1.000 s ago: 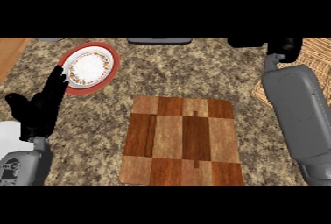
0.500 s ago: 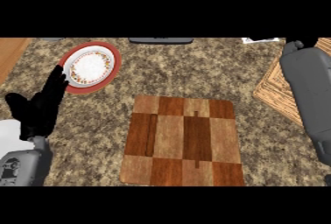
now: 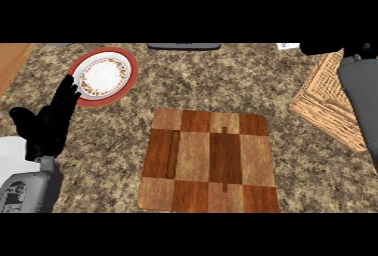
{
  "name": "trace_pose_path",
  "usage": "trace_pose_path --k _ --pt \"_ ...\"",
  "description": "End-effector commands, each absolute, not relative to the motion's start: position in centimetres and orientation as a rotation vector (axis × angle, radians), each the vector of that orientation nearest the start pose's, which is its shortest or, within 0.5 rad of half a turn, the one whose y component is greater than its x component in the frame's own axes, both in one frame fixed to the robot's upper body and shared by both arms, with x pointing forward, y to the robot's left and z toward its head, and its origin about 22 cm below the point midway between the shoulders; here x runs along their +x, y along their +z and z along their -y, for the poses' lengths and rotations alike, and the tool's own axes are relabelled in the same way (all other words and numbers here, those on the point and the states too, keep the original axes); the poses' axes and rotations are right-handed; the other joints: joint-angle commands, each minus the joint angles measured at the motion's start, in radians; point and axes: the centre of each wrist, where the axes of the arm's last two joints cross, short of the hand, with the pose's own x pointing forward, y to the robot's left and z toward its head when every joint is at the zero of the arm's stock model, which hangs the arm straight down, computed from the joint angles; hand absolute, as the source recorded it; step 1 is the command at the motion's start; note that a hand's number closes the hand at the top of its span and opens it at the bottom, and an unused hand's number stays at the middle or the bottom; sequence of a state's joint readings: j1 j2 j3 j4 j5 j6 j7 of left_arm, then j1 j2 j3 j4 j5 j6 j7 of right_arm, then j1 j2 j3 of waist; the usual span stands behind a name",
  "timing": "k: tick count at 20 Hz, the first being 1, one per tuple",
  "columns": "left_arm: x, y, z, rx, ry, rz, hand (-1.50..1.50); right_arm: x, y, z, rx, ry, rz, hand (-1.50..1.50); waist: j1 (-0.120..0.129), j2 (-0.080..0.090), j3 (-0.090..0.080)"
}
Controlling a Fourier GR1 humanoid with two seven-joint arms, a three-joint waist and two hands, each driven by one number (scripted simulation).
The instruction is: Pick the croissant from the cutting board and place it in the basket
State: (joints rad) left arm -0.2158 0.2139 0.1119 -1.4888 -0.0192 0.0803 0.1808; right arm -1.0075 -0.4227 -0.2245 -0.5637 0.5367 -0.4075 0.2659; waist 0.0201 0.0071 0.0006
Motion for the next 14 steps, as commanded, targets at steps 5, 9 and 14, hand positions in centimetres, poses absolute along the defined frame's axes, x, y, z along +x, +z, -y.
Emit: trace_pose_path --k 5,9,14 --pt "29.8 3.7 -29.0 0.276 -0.037 1.545 0.00 44.4 15.2 34.9 -0.904 0.017 1.392 1.50 0.002 0.003 0.000" --pt "30.3 5.8 -28.2 0.272 -0.046 1.535 0.00 43.3 13.7 35.3 -1.406 0.650 1.347 1.50 0.008 0.004 -0.004" --pt "29.1 5.9 -28.9 0.257 -0.066 1.517 0.00 43.4 16.2 37.4 -1.580 0.740 1.304 1.50 0.023 0.002 0.000"
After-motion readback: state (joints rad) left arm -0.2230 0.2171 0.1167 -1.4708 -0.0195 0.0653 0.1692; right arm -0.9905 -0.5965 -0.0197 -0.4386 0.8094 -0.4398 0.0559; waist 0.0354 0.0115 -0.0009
